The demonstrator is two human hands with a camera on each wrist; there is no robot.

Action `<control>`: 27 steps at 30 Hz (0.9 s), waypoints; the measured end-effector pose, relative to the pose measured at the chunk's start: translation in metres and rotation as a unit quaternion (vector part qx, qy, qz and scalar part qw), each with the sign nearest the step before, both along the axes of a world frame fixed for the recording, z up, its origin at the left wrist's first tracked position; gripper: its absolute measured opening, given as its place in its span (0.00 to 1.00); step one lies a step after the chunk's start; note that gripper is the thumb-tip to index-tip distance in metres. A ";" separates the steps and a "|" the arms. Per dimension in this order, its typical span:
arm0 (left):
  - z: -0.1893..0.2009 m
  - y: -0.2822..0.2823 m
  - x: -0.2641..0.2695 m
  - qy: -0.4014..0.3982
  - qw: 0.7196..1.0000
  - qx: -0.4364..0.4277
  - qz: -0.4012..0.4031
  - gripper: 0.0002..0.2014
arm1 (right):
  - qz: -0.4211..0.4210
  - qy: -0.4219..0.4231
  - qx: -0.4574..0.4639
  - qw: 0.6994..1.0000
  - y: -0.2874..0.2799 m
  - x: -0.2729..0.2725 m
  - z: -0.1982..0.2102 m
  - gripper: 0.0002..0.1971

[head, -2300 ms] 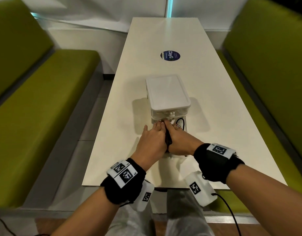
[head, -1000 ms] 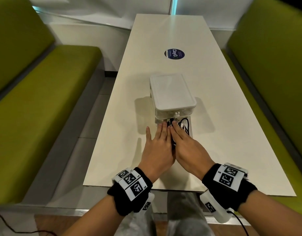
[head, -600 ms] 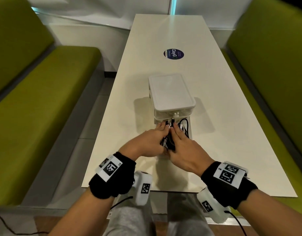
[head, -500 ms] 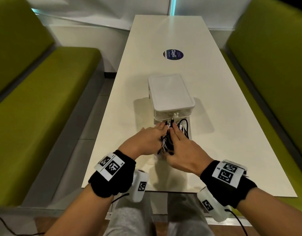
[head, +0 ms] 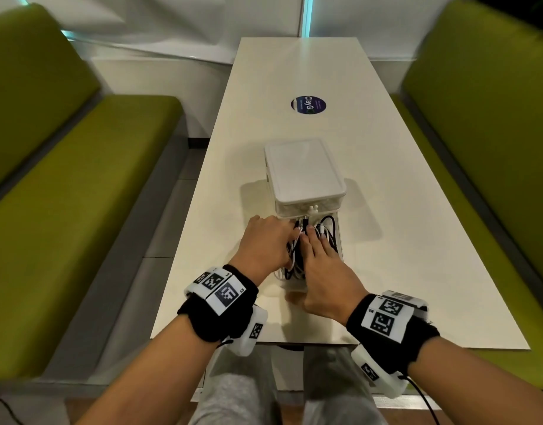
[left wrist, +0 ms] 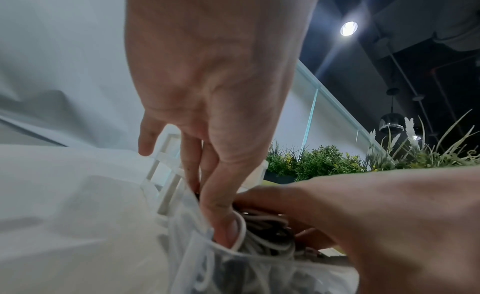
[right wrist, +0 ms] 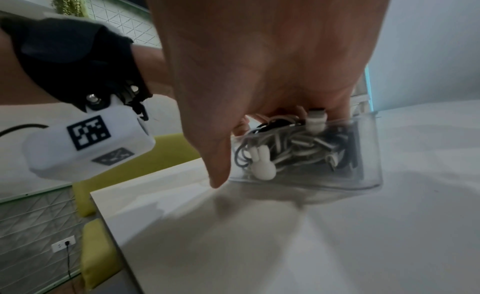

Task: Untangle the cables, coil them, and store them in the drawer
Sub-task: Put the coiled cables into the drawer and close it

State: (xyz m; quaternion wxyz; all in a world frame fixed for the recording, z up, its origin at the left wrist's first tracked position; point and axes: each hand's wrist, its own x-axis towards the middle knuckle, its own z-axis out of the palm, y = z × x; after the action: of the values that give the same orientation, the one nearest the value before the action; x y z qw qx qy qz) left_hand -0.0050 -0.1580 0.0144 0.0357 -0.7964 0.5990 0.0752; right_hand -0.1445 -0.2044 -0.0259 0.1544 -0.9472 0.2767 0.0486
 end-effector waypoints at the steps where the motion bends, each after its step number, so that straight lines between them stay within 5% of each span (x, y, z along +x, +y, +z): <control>1: -0.001 -0.001 0.002 0.008 1.000 -0.004 0.000 0.21 | -0.007 0.002 -0.002 1.000 0.001 0.002 0.001 0.60; 6: -0.004 -0.003 0.007 0.056 0.998 -0.024 0.019 0.25 | -0.038 0.012 -0.002 0.999 0.006 0.008 0.006 0.58; 14: -0.008 -0.003 0.002 0.005 1.000 -0.025 -0.005 0.19 | -0.026 -0.026 -0.025 0.999 0.008 0.002 -0.010 0.61; 22: -0.009 -0.004 0.006 0.008 1.000 -0.020 -0.021 0.25 | -0.040 -0.009 -0.016 0.999 0.010 0.007 -0.005 0.59; 27: -0.005 0.002 0.009 0.102 0.993 -0.053 0.010 0.29 | -0.040 -0.002 -0.028 0.999 0.011 0.009 -0.010 0.61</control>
State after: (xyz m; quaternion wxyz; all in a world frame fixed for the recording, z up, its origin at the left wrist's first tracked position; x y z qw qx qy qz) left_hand 0.0042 -0.1559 0.0093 -0.0684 -0.7915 0.5944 0.1244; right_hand -0.1354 -0.1939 -0.0361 0.1298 -0.9394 0.3157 0.0326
